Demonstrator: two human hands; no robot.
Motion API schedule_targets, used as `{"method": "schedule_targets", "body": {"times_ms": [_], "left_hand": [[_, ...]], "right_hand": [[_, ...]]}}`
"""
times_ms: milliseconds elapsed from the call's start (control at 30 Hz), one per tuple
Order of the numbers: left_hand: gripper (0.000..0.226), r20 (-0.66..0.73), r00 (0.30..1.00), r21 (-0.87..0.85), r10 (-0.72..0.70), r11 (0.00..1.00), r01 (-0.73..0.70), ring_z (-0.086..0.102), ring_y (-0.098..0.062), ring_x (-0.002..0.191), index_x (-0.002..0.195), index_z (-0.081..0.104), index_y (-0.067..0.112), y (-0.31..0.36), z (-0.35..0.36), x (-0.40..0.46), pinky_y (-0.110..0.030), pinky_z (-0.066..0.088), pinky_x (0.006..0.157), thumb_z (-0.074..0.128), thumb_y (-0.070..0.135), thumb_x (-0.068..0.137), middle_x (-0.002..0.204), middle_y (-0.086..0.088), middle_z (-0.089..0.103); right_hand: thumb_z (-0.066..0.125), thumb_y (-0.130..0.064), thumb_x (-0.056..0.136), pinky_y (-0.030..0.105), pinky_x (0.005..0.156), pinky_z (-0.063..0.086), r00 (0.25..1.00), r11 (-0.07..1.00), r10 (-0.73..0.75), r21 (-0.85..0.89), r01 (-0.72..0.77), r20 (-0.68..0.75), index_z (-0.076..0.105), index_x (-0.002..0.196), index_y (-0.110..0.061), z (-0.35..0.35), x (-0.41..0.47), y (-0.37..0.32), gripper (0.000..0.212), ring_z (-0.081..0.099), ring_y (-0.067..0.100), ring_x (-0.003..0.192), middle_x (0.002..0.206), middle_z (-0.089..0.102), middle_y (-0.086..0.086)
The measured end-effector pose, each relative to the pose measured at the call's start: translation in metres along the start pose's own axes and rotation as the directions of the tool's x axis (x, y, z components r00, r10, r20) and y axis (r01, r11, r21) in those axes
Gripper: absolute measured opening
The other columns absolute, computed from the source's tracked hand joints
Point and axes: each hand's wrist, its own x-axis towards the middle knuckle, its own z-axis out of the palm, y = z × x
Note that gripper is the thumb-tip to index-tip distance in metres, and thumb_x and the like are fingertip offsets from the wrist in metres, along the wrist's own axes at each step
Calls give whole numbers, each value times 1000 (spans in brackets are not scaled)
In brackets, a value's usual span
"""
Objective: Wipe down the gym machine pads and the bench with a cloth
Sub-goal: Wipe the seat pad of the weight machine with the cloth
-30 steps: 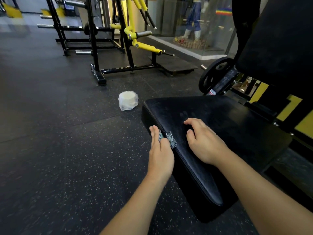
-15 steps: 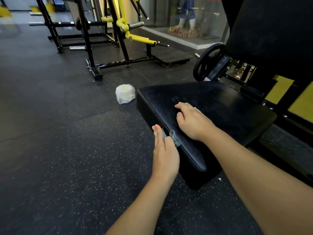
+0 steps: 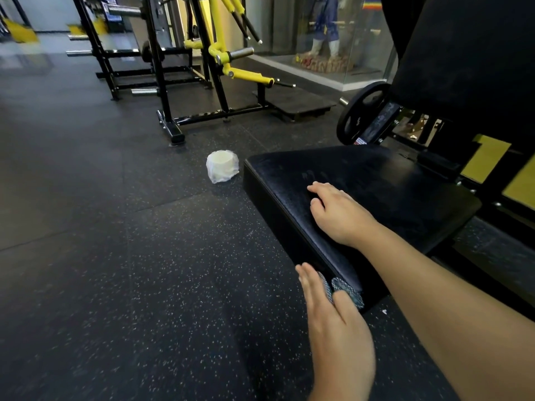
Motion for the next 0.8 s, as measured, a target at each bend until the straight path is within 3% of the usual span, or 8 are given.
{"method": "schedule_targets", "body": {"times_ms": [133, 200, 267, 333, 467, 600, 733, 800], "left_hand": [[66, -39, 999, -6, 27, 1000, -27, -5, 13, 150, 161, -6, 34, -12, 6, -8, 10, -5, 100, 30, 17, 109, 164, 30, -10], [63, -94, 995, -57, 24, 998, -29, 5, 13, 150, 163, 7, 35, -13, 3, 1, 8, 1, 105, 32, 16, 108, 166, 29, 2], [58, -199, 980, -148, -8, 989, -22, 22, 8, 149, 162, 23, 35, -5, -4, 23, -8, 14, 120, 32, 16, 108, 166, 24, 20], [57, -283, 959, -203, -27, 979, -32, 31, 2, 148, 161, 31, 33, 6, -13, 50, -24, 23, 125, 32, 14, 107, 164, 19, 30], [57, -329, 943, -157, 56, 981, -113, 33, -2, 149, 161, 32, 29, 28, -24, 108, -30, 26, 126, 31, 13, 106, 163, 17, 34], [57, -368, 929, -189, 42, 975, -119, 41, -16, 147, 160, 35, 28, 45, -32, 163, -41, 34, 122, 30, 17, 104, 163, 10, 38], [64, -397, 917, -229, 32, 964, -133, 56, -29, 135, 154, 39, 42, 51, -45, 212, -51, 47, 112, 28, 33, 92, 153, 5, 53], [63, -420, 908, -250, -3, 962, -113, 58, -29, 132, 155, 42, 37, 56, -52, 236, -45, 46, 113, 29, 28, 94, 151, 2, 55]], "right_hand": [[29, -31, 110, 29, 126, 5, 1000, 1000, 7, -6, -7, -3, 32, 161, -24, 2, 0, 1, 51, 11, 9, 158, 170, 23, -7], [29, -32, 110, 27, 125, 5, 1000, 1000, 4, -12, -4, -5, 32, 161, -24, 3, 0, 2, 51, 11, 7, 157, 170, 23, -8], [29, -32, 110, 27, 126, 5, 1000, 1000, 4, -16, -4, -9, 32, 161, -25, 3, 2, 2, 51, 11, 6, 157, 170, 23, -9], [30, -33, 110, 28, 127, 6, 1000, 1000, 2, -12, -2, -15, 33, 160, -26, 4, 3, 2, 51, 12, 6, 157, 169, 24, -9], [31, -33, 110, 29, 128, 7, 1000, 1000, -6, -3, 6, -28, 34, 160, -26, 6, 4, 5, 50, 12, 4, 157, 169, 25, -10], [30, -35, 110, 26, 127, 5, 999, 1000, -14, -1, 14, -34, 32, 160, -28, 6, 4, 6, 51, 10, 3, 156, 169, 24, -12], [29, -36, 111, 23, 124, 2, 999, 1000, -17, -5, 17, -28, 30, 161, -29, 4, 2, 4, 51, 8, 1, 156, 169, 21, -14], [29, -37, 111, 22, 124, 1, 999, 1000, -19, -7, 19, -26, 29, 161, -29, 4, 2, 3, 51, 7, 0, 156, 169, 20, -15]]}}
